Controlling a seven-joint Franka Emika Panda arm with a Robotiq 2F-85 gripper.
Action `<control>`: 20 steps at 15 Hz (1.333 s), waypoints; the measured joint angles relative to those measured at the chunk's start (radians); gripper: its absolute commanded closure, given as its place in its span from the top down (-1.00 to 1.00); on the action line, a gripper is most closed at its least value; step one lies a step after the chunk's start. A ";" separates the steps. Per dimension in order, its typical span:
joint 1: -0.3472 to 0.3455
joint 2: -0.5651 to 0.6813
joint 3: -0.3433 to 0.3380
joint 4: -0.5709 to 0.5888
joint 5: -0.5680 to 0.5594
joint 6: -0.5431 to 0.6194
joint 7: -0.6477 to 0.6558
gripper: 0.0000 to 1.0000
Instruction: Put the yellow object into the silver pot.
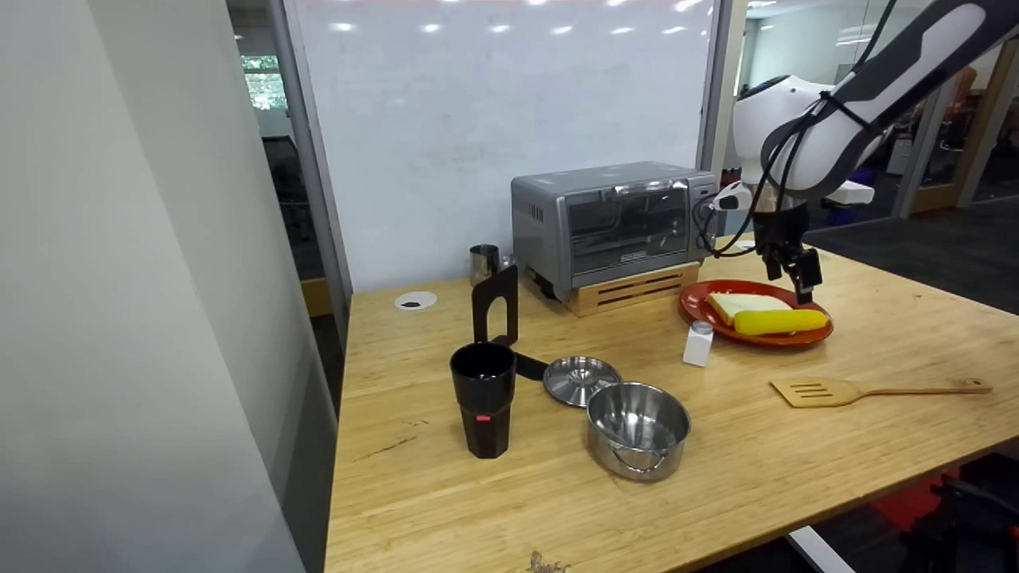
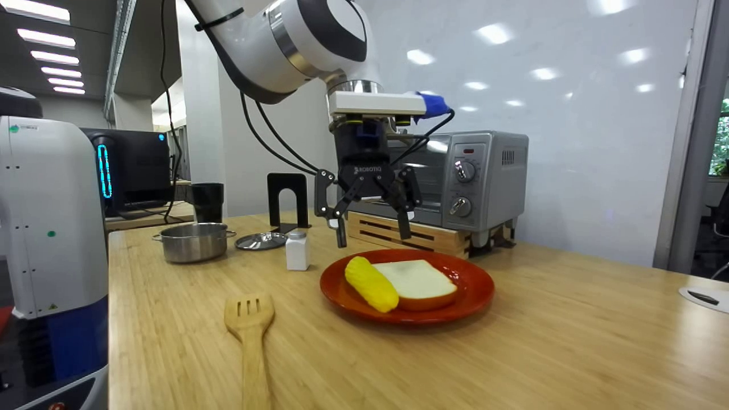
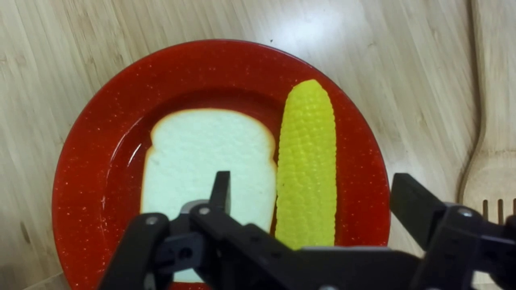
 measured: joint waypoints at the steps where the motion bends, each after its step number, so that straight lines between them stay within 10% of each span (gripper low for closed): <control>1: 0.000 0.000 0.000 0.000 -0.001 0.000 0.001 1.00; 18: -0.043 0.000 0.024 -0.158 0.135 0.326 -0.039 1.00; 20: -0.056 0.000 0.024 -0.176 0.142 0.354 -0.053 0.45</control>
